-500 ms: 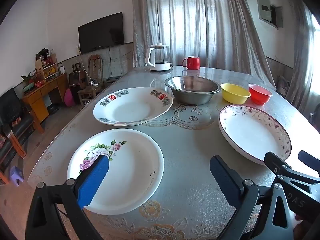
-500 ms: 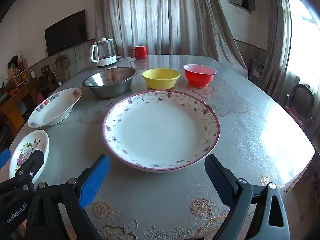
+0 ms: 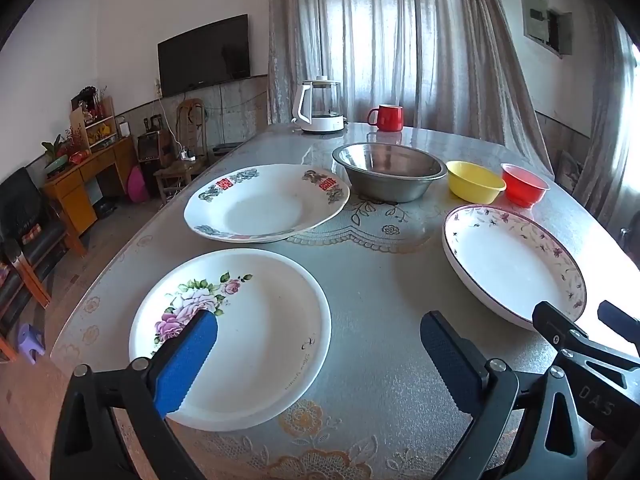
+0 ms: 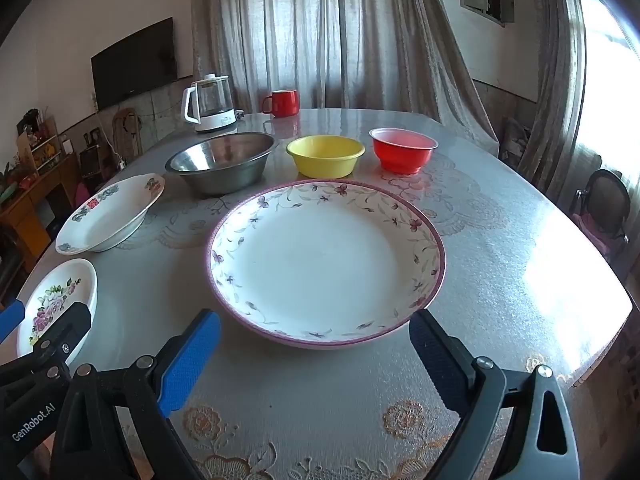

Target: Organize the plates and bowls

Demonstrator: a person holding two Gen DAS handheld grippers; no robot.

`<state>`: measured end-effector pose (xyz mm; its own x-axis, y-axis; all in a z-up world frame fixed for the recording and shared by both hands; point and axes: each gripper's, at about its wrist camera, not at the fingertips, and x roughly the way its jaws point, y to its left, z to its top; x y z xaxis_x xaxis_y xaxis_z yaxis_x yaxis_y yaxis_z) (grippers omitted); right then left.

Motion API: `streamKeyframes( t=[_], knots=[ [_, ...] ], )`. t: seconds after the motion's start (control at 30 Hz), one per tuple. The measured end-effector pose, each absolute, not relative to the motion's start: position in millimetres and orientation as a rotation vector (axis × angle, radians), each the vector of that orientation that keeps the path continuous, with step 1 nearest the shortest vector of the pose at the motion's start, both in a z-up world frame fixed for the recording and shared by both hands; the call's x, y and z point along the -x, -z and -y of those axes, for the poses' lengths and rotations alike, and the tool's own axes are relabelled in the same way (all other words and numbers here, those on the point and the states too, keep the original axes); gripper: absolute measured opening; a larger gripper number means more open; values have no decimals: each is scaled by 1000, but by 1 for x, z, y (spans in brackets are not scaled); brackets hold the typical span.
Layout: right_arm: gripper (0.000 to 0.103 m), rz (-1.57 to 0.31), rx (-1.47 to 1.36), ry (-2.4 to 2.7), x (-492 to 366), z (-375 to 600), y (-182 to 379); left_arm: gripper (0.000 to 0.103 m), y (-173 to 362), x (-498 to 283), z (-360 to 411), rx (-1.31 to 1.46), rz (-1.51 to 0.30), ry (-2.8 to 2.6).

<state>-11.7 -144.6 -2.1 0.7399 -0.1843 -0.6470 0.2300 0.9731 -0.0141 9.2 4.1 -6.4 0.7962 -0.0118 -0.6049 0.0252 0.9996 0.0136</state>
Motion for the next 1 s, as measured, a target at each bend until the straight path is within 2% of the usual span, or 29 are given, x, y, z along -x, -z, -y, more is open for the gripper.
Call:
streamKeyframes(
  t=[1.0],
  knots=[
    [97,-702,-54,193,13,151,3,102,10,-13,3,-32,-667,37]
  ],
)
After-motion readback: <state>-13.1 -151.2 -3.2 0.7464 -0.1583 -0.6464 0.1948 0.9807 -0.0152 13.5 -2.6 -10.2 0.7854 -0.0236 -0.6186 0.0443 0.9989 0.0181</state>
